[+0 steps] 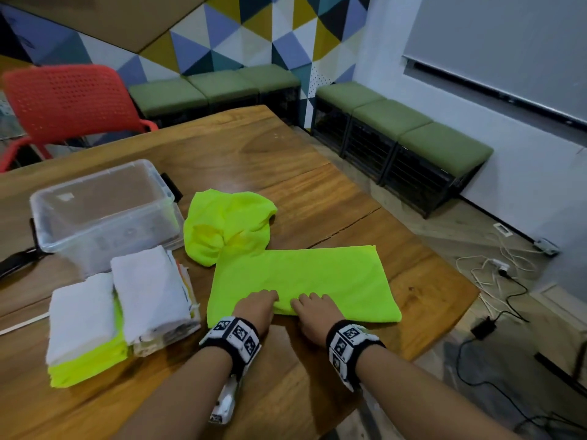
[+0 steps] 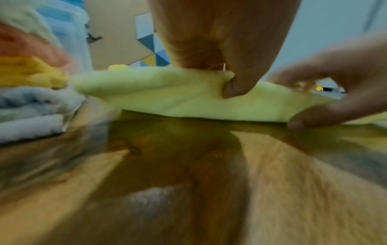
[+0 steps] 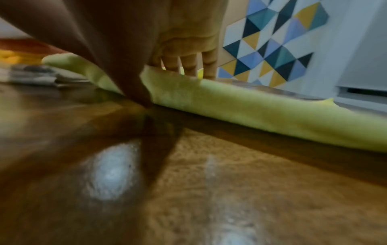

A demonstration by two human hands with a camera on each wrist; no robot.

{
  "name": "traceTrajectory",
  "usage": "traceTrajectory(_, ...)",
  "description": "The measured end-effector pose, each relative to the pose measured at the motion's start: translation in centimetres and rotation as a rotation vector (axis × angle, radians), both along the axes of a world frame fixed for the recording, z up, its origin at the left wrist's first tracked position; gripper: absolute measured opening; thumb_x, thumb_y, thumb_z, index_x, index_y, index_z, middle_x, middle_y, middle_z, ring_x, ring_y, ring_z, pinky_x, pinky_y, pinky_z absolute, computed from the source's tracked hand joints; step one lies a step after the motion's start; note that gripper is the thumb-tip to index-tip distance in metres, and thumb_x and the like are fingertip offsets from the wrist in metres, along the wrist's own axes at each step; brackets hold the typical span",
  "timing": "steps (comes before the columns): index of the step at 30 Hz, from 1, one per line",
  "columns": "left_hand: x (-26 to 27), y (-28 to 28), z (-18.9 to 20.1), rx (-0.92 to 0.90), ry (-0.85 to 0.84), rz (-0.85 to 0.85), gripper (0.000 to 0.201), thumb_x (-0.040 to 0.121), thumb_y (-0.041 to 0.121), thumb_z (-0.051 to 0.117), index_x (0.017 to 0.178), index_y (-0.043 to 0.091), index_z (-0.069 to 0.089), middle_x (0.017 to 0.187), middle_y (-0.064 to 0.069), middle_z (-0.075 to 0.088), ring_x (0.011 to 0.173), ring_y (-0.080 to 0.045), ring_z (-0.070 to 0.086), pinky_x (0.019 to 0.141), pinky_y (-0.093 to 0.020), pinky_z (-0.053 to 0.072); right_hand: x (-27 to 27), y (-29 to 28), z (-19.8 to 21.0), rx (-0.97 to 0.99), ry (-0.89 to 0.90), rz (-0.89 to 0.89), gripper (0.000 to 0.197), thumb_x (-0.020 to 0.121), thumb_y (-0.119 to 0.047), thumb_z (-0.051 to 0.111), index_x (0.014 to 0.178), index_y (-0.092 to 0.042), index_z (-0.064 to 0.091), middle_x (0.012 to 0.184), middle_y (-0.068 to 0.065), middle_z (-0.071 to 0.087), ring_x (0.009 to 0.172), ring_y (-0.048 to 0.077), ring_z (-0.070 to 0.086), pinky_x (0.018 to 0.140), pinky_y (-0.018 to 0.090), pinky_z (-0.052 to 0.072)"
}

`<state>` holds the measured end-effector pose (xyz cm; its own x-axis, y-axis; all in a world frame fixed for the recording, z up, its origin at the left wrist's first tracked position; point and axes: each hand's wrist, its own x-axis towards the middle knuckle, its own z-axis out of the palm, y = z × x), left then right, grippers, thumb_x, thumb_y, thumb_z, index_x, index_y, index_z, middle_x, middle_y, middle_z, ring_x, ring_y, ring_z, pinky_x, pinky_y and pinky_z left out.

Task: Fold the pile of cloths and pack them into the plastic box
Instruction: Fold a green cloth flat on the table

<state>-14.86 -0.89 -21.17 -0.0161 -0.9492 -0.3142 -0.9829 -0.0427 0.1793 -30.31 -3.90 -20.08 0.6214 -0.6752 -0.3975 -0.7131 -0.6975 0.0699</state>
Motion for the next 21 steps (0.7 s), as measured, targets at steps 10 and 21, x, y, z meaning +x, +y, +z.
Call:
traceTrajectory(10, 7.9, -0.2, 1.6, 0.014, 0.141, 0.634, 0.029, 0.098, 0.013, 0.032, 0.108, 0.001, 0.056, 0.121, -0.022, 0.057, 0.119, -0.036, 0.050, 0.099, -0.042, 0.038, -12.9, -7.3, 2.2, 0.083, -0.007, -0.607, 0.027, 0.095, -0.023, 0.045, 0.117, -0.012, 0.058, 0.124, 0.012, 0.059, 0.114, 0.027, 0.056, 0.083, 0.029, 0.043)
traceTrajectory(21, 7.3, -2.0, 1.8, -0.113, 0.342, 0.896, 0.032, 0.097, 0.003, 0.035, 0.123, -0.013, 0.043, 0.124, -0.030, 0.052, 0.116, -0.040, 0.051, 0.096, -0.040, 0.040, -13.8, -10.4, 2.0, 0.141, -0.610, -1.014, 0.025, 0.090, -0.019, 0.059, 0.106, 0.001, 0.062, 0.089, 0.014, 0.057, 0.082, 0.023, 0.050, 0.062, 0.026, 0.035)
